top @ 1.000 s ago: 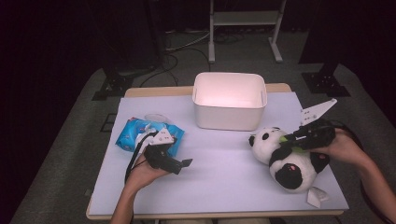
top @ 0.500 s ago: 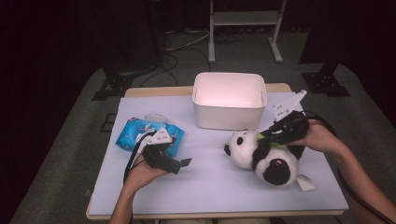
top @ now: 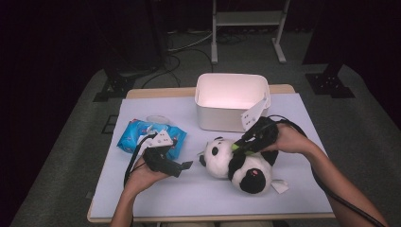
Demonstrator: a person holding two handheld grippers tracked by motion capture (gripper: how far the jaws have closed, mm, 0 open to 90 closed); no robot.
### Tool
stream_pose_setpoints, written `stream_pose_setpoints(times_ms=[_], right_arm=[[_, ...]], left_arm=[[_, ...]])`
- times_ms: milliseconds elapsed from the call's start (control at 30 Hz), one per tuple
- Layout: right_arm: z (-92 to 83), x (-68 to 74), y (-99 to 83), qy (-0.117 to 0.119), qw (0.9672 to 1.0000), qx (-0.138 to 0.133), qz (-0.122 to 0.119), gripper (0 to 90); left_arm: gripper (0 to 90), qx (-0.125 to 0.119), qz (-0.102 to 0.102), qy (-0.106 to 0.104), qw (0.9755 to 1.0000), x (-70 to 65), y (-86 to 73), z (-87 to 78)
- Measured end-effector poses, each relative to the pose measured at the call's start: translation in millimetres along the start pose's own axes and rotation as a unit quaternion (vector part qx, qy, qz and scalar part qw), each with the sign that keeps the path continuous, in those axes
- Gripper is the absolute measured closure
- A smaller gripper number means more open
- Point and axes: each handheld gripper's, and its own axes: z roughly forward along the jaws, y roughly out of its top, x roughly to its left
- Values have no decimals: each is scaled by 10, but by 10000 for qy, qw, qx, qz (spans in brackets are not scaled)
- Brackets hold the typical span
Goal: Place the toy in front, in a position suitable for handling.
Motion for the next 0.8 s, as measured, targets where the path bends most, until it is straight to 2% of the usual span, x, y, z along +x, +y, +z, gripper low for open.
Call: stream_pose_setpoints(times_ms=[67, 167, 267, 300, 367, 633, 733, 800], right_arm=[[68, 14, -16, 127, 9999, 7, 24, 747], [78, 36, -30, 142, 9998, -42, 103, 737], [64, 61, -48, 146, 9997, -59, 166, 708], [32, 76, -74, 130, 9996, -91, 234, 656], [-6, 79, -98, 142, 9993, -131, 333, 640], [-126, 175, -229, -69, 9988, -99, 475, 579], [-232, 234, -342, -237, 9977, -138, 618, 542], [-279, 269, -393, -246, 9971, -163, 702, 537]], left_arm=[[22, 0, 16, 0, 10000, -8, 5, -2], [23, 0, 31, 0, 10000, -14, 10, -3], [22, 2, 44, -15, 10000, -18, 16, 2], [23, 6, 37, -20, 10000, -19, 18, 8], [23, 14, 38, -21, 10000, -19, 18, 9], [23, 72, 84, -40, 9999, -30, 25, 30], [22, 52, 79, -63, 9999, -34, 33, 36], [23, 59, 115, -75, 9999, -37, 40, 36]])
